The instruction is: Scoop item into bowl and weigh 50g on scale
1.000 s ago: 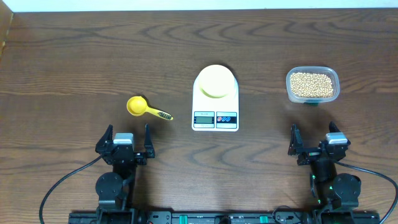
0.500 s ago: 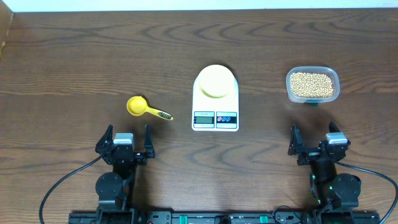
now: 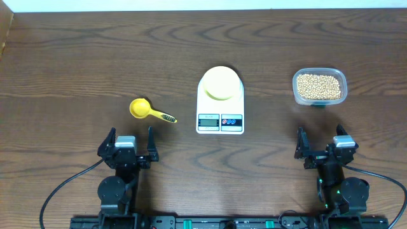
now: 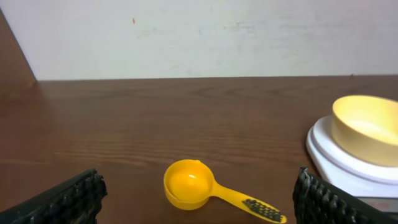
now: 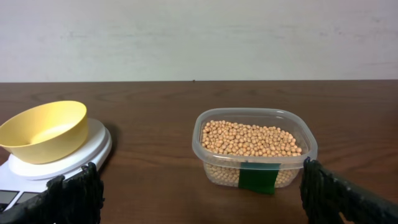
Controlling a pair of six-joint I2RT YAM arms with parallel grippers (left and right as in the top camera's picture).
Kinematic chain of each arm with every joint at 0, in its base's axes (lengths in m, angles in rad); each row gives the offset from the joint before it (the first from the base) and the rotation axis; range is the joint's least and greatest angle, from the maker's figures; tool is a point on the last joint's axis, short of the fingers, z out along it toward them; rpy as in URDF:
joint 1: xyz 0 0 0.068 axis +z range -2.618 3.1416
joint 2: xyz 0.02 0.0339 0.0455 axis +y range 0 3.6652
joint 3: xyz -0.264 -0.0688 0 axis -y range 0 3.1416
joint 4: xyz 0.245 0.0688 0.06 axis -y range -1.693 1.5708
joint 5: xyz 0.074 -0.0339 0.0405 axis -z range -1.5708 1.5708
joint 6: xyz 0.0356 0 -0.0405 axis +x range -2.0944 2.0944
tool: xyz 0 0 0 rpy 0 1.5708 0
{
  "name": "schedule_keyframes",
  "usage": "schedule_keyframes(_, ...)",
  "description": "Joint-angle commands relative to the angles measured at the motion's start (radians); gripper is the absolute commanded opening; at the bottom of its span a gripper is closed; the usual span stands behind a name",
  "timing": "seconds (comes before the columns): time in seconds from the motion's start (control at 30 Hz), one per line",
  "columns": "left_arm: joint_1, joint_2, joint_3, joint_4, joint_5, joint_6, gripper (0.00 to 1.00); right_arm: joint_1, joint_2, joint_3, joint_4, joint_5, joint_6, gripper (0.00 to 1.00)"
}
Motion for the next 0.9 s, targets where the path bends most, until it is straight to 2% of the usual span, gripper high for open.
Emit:
schedule_keyframes(0.0, 0.005, -0.008, 0.022, -0.033, -0.009, -0.119, 0.98, -0.002, -0.005, -0.004, -0.001, -0.003, -0.001, 0.99)
schedule_keyframes(0.1, 0.005, -0.008, 0.060, -0.049, 0.002, -0.166, 0.98, -0.002, -0.005, -0.004, -0.001, -0.003, -0.001, 0.99)
schedule_keyframes(0.23, 0.005, -0.004, 0.149, -0.153, 0.001, -0.227, 0.98, -0.002, -0.005, -0.005, -0.001, -0.003, -0.001, 0.99)
schedule_keyframes(0.47, 0.005, 0.099, 0.343, -0.326, 0.000, -0.246, 0.98, -0.002, -0.005, -0.005, -0.001, -0.003, -0.001, 0.99)
schedule_keyframes(0.63, 0.005, 0.295, 0.513, -0.428, 0.000, -0.330, 0.98, -0.002, -0.005, -0.005, -0.001, -0.003, -0.001, 0.99)
schedule_keyframes(0.87, 0.005, 0.637, 0.806, -0.602, -0.010, -0.345, 0.98, -0.002, -0.005, -0.004, -0.001, -0.003, -0.001, 0.99)
